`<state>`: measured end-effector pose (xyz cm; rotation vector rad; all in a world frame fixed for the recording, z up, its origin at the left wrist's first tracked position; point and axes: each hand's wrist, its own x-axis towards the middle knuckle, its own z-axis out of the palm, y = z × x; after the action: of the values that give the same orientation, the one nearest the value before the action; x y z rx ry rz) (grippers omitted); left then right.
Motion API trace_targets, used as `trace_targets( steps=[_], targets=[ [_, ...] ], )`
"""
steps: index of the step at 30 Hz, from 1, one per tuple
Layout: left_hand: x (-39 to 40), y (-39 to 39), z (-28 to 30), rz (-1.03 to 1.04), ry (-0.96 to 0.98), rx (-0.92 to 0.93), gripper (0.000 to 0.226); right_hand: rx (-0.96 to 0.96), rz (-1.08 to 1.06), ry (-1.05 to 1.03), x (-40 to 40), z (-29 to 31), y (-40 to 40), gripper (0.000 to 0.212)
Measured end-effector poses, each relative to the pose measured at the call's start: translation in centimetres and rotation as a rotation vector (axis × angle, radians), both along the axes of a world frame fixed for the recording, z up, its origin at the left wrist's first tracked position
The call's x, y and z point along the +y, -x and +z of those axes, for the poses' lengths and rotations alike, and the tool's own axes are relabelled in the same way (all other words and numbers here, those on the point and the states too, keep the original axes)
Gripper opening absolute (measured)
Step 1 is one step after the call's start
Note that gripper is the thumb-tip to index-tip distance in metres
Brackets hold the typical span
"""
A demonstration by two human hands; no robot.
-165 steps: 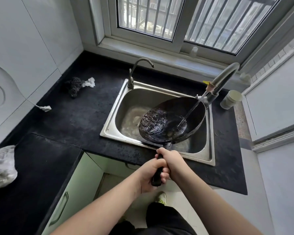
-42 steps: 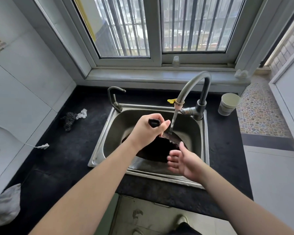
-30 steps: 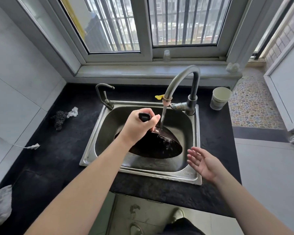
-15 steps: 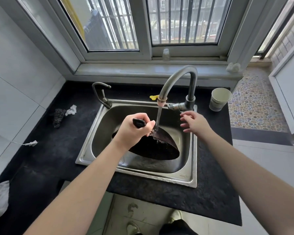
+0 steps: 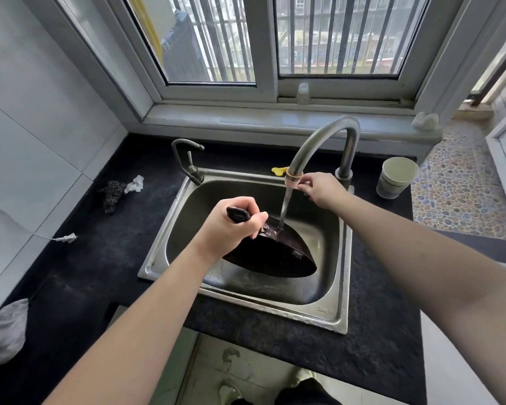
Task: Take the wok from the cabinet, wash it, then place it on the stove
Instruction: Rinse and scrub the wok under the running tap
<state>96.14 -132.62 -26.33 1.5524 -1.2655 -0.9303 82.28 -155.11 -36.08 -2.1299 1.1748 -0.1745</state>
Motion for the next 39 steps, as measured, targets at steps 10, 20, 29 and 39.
trace_targets(
  steps=[10,20,29,39],
  targets=[
    [-0.9,0.8,0.0,0.013,0.011,0.02,0.027,-0.001,-0.02,-0.03,-0.3,-0.1,-0.5,0.02],
    [-2.0,0.7,-0.1,0.057,0.034,0.021,0.029,0.012,-0.031,-0.06,0.0,0.2,-0.6,0.022],
    [-2.2,0.9,0.0,0.068,0.035,0.013,0.028,-0.026,-0.071,-0.127,0.1,0.1,-0.7,0.021],
    [-1.4,-1.0,-0.3,0.068,0.031,0.062,0.028,-0.046,-0.087,-0.157,-0.2,-0.4,-0.7,0.02]
  ],
)
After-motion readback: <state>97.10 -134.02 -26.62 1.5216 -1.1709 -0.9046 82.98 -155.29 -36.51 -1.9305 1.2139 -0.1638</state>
